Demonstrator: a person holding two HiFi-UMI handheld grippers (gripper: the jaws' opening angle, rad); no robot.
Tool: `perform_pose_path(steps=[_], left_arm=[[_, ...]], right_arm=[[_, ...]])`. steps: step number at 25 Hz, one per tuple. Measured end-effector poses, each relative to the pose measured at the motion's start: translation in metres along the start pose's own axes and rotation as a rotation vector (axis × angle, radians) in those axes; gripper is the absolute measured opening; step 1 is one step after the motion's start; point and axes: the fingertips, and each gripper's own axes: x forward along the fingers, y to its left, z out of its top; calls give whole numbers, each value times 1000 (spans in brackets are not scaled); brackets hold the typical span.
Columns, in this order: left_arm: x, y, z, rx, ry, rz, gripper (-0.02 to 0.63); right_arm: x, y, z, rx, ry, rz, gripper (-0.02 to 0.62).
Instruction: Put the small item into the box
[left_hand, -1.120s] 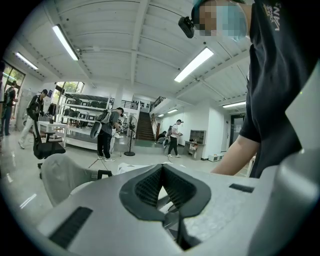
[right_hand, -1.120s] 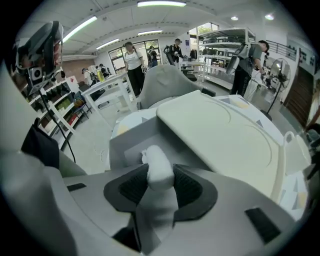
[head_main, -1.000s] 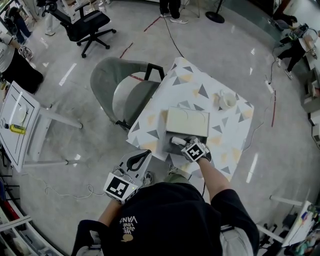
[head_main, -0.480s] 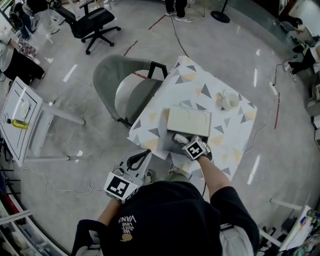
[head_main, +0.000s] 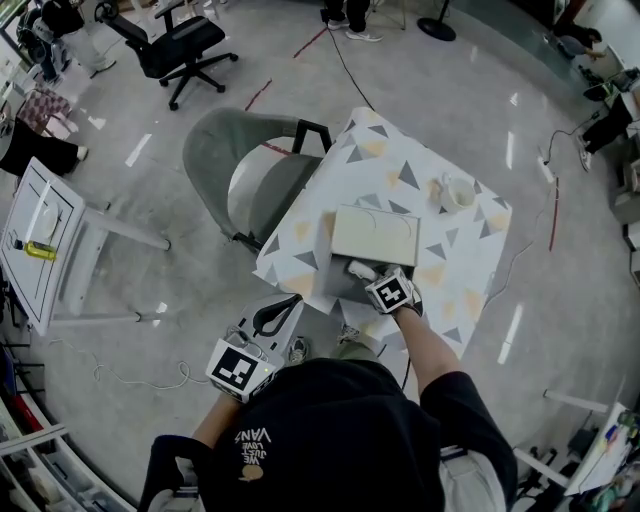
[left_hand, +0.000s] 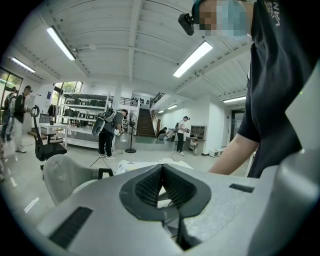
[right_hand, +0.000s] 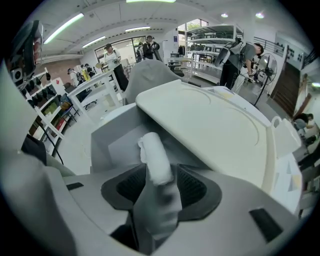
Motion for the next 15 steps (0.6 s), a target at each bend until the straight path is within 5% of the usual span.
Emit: perform_pose_path(steps=[10,15], left_arm=[[4,-11,1,17,14,-71,6],[6,-11,0,35,24,-117,6]], right_arm=[[-39,-6,9,99,-156,-96,170],[-83,-7,22,177,-326,-218,3]])
